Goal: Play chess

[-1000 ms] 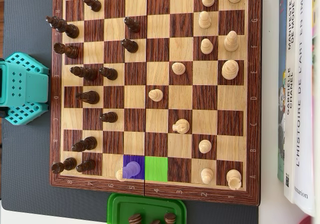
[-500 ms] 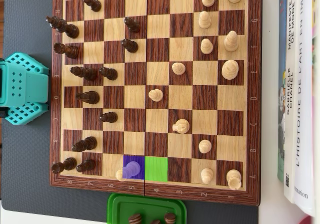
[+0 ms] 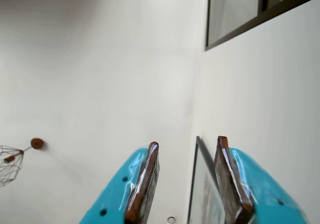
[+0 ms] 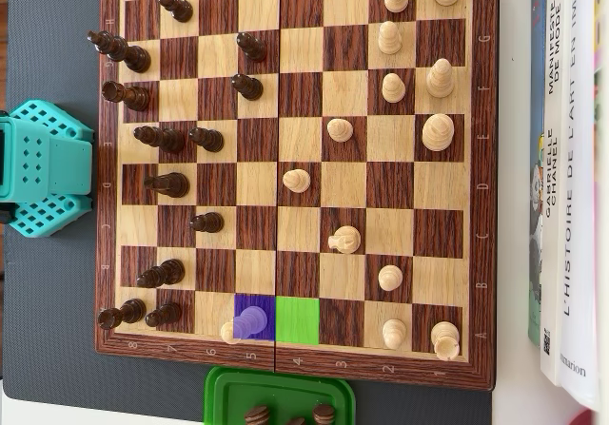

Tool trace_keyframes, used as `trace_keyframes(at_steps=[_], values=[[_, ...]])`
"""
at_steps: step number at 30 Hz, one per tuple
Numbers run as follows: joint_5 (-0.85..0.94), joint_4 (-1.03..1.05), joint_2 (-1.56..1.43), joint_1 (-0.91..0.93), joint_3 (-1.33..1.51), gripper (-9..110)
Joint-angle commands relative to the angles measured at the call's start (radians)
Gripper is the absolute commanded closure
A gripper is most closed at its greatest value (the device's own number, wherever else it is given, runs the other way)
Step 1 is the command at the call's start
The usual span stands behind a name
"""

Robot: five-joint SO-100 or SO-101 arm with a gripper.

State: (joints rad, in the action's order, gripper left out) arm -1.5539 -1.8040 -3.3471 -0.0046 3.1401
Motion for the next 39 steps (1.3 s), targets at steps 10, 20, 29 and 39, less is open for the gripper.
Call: trace_keyframes(at_steps=[10, 20, 29, 39], values=[[-0.003, 0.0, -0.002, 0.003, 0.02, 85], [0.003, 0.0, -0.002, 0.003, 0.02, 85], [0.006, 0.009, 0.0, 0.006, 0.02, 85], [0.008, 0.29, 0.0, 0.006, 0.02, 85]])
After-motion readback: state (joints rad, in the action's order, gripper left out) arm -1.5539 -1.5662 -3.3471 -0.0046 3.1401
